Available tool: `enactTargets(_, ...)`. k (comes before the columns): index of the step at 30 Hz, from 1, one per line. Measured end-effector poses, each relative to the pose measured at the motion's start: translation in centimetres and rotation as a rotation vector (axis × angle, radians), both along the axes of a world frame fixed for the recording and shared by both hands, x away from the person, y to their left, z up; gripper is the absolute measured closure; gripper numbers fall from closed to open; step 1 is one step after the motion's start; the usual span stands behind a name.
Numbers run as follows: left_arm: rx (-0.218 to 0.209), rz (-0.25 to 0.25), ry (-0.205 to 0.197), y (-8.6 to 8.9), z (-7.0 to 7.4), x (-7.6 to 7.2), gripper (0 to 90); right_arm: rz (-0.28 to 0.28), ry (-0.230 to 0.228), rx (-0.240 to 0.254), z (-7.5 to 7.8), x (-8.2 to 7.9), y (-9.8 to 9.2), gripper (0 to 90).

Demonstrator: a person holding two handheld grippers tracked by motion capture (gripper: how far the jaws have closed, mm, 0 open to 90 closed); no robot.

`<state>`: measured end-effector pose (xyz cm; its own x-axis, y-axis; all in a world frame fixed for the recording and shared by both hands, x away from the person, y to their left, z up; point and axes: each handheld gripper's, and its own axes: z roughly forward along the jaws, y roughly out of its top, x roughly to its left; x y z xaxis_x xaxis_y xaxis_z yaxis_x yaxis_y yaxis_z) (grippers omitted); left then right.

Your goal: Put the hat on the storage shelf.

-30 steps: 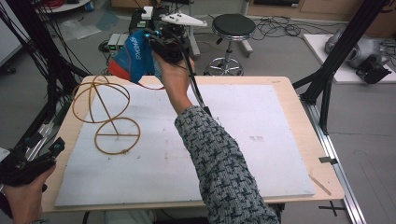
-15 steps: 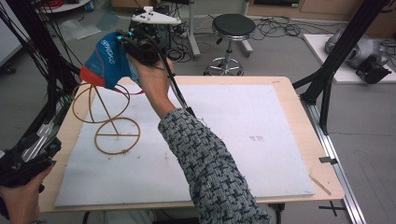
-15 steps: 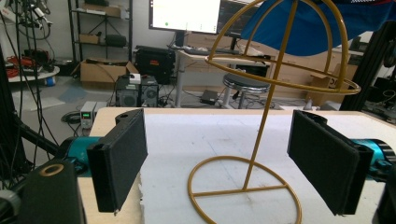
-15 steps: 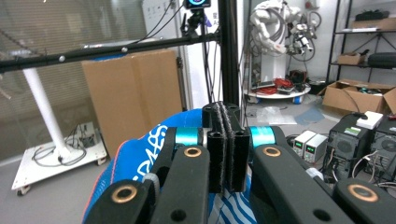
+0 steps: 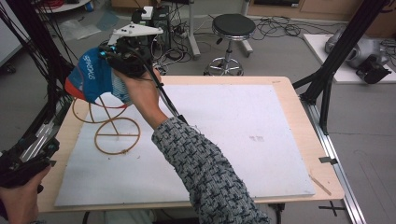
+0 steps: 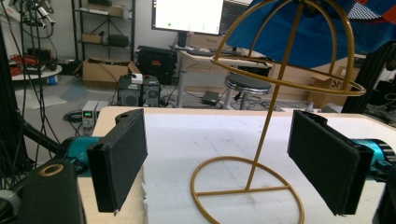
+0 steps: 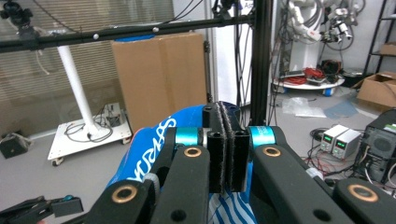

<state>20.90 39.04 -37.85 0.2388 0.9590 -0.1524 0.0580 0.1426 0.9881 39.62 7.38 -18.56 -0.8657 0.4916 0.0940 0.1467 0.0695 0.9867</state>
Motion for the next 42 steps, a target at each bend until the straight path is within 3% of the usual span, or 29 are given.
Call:
enactTargets(19, -0.012, 0.006, -0.007, 0.3, 0.0, -0.2, 19.8, 0.078, 0.007, -0.048, -2.0, -1.9, 3.2, 89.4)
enactTargets(27, -0.014, 0.007, -0.004, 0.4, 0.0, -0.2, 19.8, 0.109, 0.012, -0.037, -2.3, -2.7, 4.1, 89.5)
enactTargets(31, -0.015, 0.006, -0.005, 0.4, 0.0, -0.2, 19.8, 0.130, 0.043, -0.021, -2.5, -2.9, 4.4, 89.4)
enactTargets(36, -0.017, 0.005, -0.005, 0.4, 0.0, -0.2, 19.8, 0.149, 0.048, -0.007, -2.4, -3.3, 4.5, 89.4)
enactTargets(41, -0.016, 0.004, -0.005, 0.4, 0.0, -0.2, 19.8, 0.134, 0.024, -0.027, -2.4, -3.4, 4.5, 89.4)
enactTargets(42, -0.017, 0.004, -0.005, 0.4, 0.0, -0.2, 19.8, 0.135, 0.038, -0.023, -2.6, -3.3, 4.4, 89.4)
